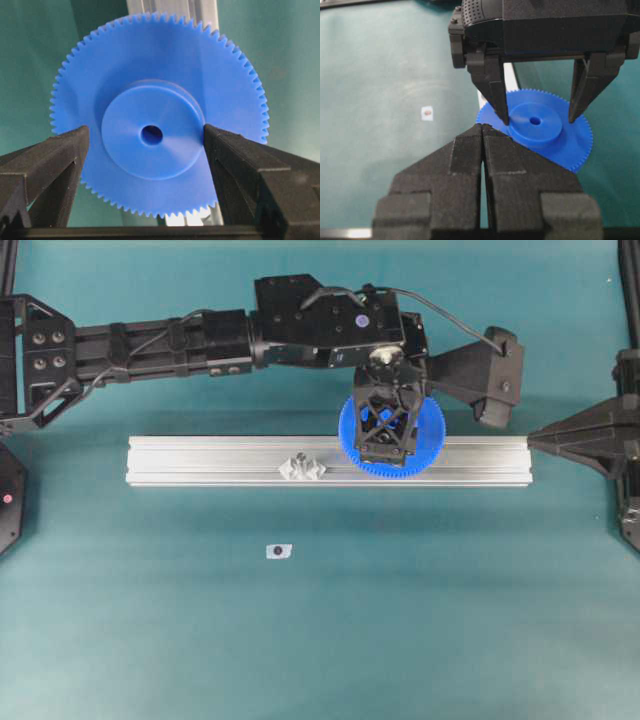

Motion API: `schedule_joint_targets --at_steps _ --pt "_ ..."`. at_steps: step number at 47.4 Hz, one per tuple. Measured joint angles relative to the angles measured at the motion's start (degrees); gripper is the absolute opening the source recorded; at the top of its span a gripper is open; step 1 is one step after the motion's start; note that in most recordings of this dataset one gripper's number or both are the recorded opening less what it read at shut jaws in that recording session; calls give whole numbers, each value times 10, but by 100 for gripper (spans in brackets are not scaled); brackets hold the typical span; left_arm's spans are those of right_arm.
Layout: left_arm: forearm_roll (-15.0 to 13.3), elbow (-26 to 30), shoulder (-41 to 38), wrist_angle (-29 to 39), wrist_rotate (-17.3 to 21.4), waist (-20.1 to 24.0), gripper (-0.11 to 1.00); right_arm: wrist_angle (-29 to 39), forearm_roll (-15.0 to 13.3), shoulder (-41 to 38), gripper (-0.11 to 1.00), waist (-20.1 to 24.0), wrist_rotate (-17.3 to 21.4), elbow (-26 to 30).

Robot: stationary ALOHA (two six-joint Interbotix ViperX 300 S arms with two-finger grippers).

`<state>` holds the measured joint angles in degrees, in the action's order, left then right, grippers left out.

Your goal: Find the location of the shaft and insert the large gear.

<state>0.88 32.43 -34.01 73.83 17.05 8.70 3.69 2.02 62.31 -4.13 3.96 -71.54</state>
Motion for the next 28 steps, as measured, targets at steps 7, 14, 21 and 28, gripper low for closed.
schedule_joint_targets --at_steps 7,14,21,28 --pt "0 1 -2 1 -10 0 85 1 0 0 -2 0 0 0" --pt "1 2 -10 1 -13 -9 84 0 0 0 -2 0 0 0" --pt "2 2 -20 -1 -15 -14 84 1 -1 0 -2 0 0 0" --pt "2 2 -21 -1 -15 -14 84 1 0 1 -2 0 0 0"
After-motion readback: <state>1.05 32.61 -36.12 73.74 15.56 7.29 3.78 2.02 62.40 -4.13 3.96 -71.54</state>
